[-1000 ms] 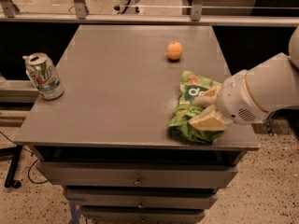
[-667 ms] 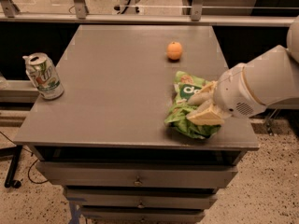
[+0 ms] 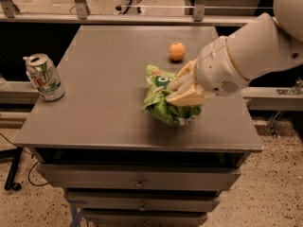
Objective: Move green rice chip bag near 7up can
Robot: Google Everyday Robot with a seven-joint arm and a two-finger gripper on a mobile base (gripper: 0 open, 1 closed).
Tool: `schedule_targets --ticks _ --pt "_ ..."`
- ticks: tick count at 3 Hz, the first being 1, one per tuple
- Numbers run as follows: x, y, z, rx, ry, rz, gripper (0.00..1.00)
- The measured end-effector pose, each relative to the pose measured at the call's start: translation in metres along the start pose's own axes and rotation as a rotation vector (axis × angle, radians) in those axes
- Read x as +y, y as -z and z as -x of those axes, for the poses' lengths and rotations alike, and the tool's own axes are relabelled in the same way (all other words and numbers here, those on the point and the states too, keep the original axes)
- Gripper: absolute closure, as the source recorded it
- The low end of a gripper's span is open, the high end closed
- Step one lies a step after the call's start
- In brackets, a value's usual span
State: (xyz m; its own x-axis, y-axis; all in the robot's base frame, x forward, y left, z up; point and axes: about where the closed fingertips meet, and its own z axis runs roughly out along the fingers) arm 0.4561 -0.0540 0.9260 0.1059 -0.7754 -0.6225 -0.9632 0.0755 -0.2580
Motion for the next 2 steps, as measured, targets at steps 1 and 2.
schedule_targets --ticks 1,2 --pt "0.000 0.000 0.000 0.000 0.000 0.000 1.00" --pt "-0.006 0.001 0.010 -0.029 0.051 -0.020 1.00"
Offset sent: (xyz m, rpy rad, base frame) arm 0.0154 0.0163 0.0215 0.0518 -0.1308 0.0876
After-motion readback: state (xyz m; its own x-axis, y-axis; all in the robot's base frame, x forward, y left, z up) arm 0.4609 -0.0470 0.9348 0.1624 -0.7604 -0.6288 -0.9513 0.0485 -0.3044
